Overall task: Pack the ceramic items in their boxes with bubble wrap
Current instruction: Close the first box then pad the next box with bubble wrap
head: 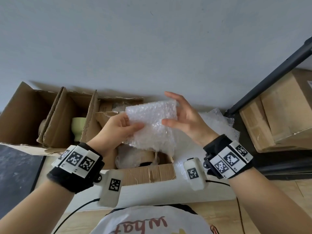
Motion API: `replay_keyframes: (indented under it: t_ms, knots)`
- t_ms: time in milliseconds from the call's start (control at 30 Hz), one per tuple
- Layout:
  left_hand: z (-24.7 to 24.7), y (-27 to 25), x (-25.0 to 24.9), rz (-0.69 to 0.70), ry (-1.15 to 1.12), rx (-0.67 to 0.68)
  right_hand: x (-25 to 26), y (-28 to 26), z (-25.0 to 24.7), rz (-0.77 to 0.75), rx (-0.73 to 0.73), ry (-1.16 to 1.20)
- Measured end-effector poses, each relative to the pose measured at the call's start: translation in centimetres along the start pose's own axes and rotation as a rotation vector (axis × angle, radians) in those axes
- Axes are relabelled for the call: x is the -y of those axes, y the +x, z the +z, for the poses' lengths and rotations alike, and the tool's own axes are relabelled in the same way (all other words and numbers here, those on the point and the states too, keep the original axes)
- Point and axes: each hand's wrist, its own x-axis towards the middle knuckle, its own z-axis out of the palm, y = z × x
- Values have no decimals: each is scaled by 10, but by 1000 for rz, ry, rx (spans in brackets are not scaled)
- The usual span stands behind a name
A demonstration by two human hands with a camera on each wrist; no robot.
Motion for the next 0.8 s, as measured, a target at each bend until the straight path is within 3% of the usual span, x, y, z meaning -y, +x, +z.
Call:
replay_keyframes:
  t_ms: [67,133,233,300,433,533,633,800]
  knots:
    - [2,0,0,50,-95,-15,-7,0,2,39,39,18]
    - [1,0,7,92,-98,-34,-11,0,7,15,-64,-160]
    - [-12,-5,35,70,310,-102,-22,-3,12,-112,-360,-453]
    - [-23,-17,61,40,685,-47,-31,-9,21,-322,-415,-676]
    - [-36,-43,106,65,1232,208,-58,-24,50,-598,-128,-1127]
    - [-41,-54,116,176,1300,218,-78,-28,55,-682,82,-1445]
    - [-45,-56,121,260,1294,215,-77,-26,55,-519,239,-1600]
    - [-48,-53,133,322,1323,232,-72,-17,74,50,472,-1765]
